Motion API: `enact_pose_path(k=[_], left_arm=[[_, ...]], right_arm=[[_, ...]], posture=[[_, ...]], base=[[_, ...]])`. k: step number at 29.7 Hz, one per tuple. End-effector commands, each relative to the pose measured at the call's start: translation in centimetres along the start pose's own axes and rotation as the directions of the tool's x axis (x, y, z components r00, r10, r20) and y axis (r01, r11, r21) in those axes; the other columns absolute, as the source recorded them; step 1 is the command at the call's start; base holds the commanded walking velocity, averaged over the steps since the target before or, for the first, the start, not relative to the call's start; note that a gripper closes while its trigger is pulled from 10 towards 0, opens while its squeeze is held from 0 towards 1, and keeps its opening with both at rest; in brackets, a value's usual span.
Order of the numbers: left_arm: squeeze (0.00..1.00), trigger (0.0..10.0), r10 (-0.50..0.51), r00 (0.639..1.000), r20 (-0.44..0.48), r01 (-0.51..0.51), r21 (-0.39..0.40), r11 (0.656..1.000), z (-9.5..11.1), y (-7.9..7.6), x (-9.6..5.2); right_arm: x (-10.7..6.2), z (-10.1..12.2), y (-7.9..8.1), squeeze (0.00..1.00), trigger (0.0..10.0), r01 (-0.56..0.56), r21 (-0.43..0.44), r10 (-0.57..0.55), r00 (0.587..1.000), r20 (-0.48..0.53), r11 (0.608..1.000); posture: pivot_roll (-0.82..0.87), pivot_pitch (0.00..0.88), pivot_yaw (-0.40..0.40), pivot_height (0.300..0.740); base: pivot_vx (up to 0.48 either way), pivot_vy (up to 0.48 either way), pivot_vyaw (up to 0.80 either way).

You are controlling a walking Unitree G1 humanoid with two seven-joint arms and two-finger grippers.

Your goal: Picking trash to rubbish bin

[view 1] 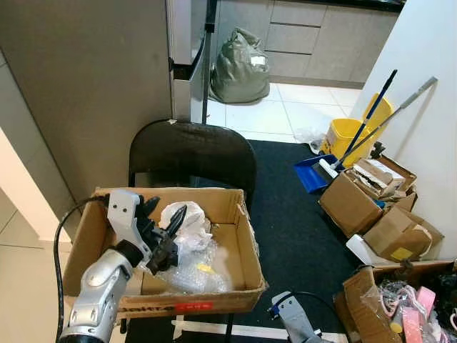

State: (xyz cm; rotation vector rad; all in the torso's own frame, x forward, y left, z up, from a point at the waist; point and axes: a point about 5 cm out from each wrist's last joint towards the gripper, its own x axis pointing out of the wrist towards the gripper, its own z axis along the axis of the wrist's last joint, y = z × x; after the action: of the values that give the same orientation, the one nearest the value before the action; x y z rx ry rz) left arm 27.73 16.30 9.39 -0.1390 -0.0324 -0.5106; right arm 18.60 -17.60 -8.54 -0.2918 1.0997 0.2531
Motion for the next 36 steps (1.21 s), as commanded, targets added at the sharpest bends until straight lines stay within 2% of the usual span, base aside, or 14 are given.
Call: enact_pose_path(k=[1, 8, 23, 28, 29, 33, 34, 36], left_arm=[[0.0, 10.0, -0.015, 1.0, -0.019, 0.015, -0.01, 1.0, -0.4, -0.5, 0.0], [0.0, 10.0, -0.025, 0.999, -0.037, 0.024, -0.012, 1.0, -0.5, -0.6, -0.2], [0.0, 10.0, 0.02, 0.983, -0.184, -0.027, -0.037, 0.999, -4.1, 0.3, -2.3], [0.0, 10.0, 0.093, 0.959, -0.268, -0.113, -0.061, 0.992, -6.3, 1.6, -4.3], [0.0, 10.0, 0.093, 0.959, -0.268, -0.113, -0.061, 0.992, -6.3, 1.6, -4.3], [0.0, 10.0, 0.154, 0.927, -0.342, -0.197, -0.096, 0.976, -8.2, 2.7, -6.5], [0.0, 10.0, 0.154, 0.927, -0.342, -0.197, -0.096, 0.976, -8.2, 2.7, -6.5], [0.0, 10.0, 0.222, 0.882, -0.415, -0.294, -0.119, 0.948, -9.8, 3.8, -8.8]], right_arm=[[0.0, -0.5, 0.1, 0.0, 10.0, 0.0, 0.008, 0.0, 1.0, -0.016, 1.0], [0.0, -0.5, 0.3, 0.0, 10.0, -0.005, 0.012, 0.005, 1.0, -0.015, 1.0], [0.0, 0.1, 0.2, 0.0, 10.0, -0.002, 0.015, 0.002, 1.0, -0.004, 1.0], [0.0, 0.1, 0.2, 0.0, 10.0, -0.003, 0.013, 0.003, 1.0, -0.004, 1.0], [0.0, 0.1, 0.2, 0.0, 10.0, -0.003, 0.013, 0.003, 1.0, -0.004, 1.0], [0.0, 0.1, 0.2, 0.0, 10.0, -0.003, 0.012, 0.003, 1.0, -0.003, 1.0], [0.0, 0.1, 0.2, 0.0, 10.0, -0.003, 0.012, 0.003, 1.0, -0.003, 1.0], [0.0, 0.1, 0.1, 0.0, 10.0, -0.002, 0.011, 0.002, 1.0, -0.003, 1.0]], posture=[[0.2, 0.045, -0.04, 0.74], [0.2, 0.041, -0.036, 0.74], [0.19, 0.028, -0.039, 0.74], [0.19, 0.028, -0.042, 0.74], [0.19, 0.028, -0.042, 0.74], [0.19, 0.027, -0.043, 0.74], [0.19, 0.027, -0.043, 0.74], [0.18, 0.028, -0.041, 0.74]], base=[[-0.458, 0.0, 0.0], [-0.459, 0.0, 0.0], [-0.457, 0.0, 0.0], [-0.457, 0.0, 0.0], [-0.458, 0.0, 0.0], [-0.445, 0.0, 0.0], [-0.442, 0.0, 0.0], [-0.441, 0.0, 0.0]])
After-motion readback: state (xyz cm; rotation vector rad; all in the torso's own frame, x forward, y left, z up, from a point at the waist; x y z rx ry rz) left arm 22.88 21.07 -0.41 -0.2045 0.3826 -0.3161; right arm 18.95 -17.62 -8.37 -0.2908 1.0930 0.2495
